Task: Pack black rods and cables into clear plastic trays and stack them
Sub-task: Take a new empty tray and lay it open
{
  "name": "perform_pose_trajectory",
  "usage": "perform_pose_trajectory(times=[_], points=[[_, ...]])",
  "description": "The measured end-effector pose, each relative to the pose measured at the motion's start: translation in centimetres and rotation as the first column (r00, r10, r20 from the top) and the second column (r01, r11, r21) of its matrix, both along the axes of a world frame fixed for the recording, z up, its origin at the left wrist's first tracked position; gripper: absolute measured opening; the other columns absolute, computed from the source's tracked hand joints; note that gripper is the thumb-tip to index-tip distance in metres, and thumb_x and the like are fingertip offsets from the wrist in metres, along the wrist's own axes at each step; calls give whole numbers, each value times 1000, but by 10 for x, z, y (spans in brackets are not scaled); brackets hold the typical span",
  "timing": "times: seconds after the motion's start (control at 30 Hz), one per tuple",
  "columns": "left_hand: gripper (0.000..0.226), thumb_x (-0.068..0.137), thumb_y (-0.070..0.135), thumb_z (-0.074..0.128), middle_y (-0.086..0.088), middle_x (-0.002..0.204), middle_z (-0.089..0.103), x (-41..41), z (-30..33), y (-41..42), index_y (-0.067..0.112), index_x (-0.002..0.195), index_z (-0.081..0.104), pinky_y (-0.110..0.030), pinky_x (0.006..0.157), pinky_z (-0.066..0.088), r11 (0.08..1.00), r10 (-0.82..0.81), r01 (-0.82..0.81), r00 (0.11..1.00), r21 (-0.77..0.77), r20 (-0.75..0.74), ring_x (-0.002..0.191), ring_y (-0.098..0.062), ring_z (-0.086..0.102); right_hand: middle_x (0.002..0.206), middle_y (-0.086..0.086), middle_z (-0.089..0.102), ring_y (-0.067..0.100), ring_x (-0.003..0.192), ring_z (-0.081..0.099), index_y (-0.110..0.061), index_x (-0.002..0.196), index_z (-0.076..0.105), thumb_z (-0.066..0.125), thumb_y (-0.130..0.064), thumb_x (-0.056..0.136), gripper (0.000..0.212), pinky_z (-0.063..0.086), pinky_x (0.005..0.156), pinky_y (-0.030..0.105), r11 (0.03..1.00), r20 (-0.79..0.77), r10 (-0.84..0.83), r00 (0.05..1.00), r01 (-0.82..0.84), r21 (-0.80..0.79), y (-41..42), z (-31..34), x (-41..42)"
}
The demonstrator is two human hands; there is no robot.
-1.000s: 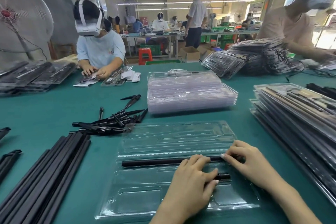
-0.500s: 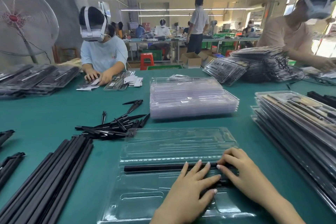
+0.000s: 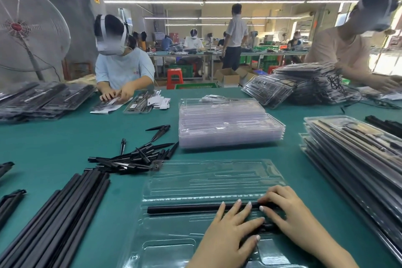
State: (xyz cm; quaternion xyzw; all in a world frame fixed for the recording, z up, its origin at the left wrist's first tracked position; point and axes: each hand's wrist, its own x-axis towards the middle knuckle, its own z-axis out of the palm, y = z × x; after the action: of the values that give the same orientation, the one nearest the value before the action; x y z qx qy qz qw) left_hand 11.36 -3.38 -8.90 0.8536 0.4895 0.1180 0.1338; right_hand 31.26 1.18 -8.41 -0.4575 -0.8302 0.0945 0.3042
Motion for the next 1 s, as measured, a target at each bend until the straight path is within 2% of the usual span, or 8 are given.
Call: perform_pose_trajectory(times=[0.2, 0.27, 0.37, 0.43, 0.5, 0.57, 0.8, 1.0], points=[[61, 87, 54, 17, 13, 159, 6, 2, 6, -1, 44, 146, 27, -47, 104, -27, 1000, 19, -19, 1000, 24, 3, 147, -8, -7, 95, -21, 55, 2, 99, 49, -26, 95, 69, 66, -28, 88, 8, 41, 89, 27, 1000, 8, 9, 1000, -9, 9, 2, -2, 0], [53, 89, 52, 22, 13, 154, 27, -2, 7, -6, 47, 139, 40, -55, 113, 4, 998, -9, 13, 997, 60, -72, 145, -10, 16, 96, -23, 55, 1, 100, 47, -27, 95, 69, 64, -29, 89, 8, 42, 89, 28, 1000, 9, 13, 1000, -13, 9, 2, -3, 0], [41, 83, 57, 25, 30, 122, 58, 1, 10, -7, 65, 109, 56, -25, 89, 50, 993, 100, -83, 974, 88, -204, 115, 6, 55, 96, -27, 54, 0, 100, 46, -29, 95, 68, 64, -30, 89, 8, 42, 90, 30, 1000, 1, 15, 1000, -15, 7, 3, -4, 1], [42, 85, 57, 24, 31, 127, 54, -3, 16, -10, 66, 112, 53, -28, 97, 45, 993, 113, -114, 973, 5, -204, 121, 7, 50, 96, -26, 55, 0, 100, 47, -29, 95, 68, 64, -30, 89, 8, 42, 90, 30, 1000, 2, 16, 1000, -16, 14, 4, -4, 1], [49, 90, 52, 21, 20, 152, 28, -1, 5, -5, 55, 135, 40, -48, 116, 5, 997, 29, -24, 996, 69, -82, 143, -2, 18, 95, -25, 55, 0, 100, 47, -28, 95, 68, 64, -30, 89, 8, 41, 90, 29, 1000, 4, 15, 1000, -15, 18, 4, -4, 1], [59, 87, 55, 16, 16, 159, 6, 1, -2, -2, 48, 145, 25, -46, 105, -28, 999, -17, 18, 1000, 43, -24, 146, -5, -8, 95, -24, 55, 0, 99, 47, -28, 95, 69, 65, -30, 88, 8, 41, 89, 28, 1000, 2, 15, 1000, -15, 20, 4, -5, 0], [60, 87, 55, 16, 16, 159, 4, 2, 1, 0, 46, 146, 25, -45, 103, -31, 999, 17, -17, 1000, 34, 10, 145, -5, -11, 95, -23, 56, 0, 100, 47, -29, 96, 69, 66, -28, 88, 9, 42, 90, 28, 1000, -4, 6, 1000, -6, 24, 3, -5, 1], [42, 86, 56, 24, 30, 131, 52, 0, 19, -10, 65, 117, 51, -29, 103, 42, 995, 92, -78, 964, 67, -249, 125, 6, 46, 97, -26, 54, 0, 102, 46, -31, 98, 68, 65, -31, 88, 10, 43, 90, 32, 1000, 1, 11, 1000, -11, 12, 3, -6, 0]])
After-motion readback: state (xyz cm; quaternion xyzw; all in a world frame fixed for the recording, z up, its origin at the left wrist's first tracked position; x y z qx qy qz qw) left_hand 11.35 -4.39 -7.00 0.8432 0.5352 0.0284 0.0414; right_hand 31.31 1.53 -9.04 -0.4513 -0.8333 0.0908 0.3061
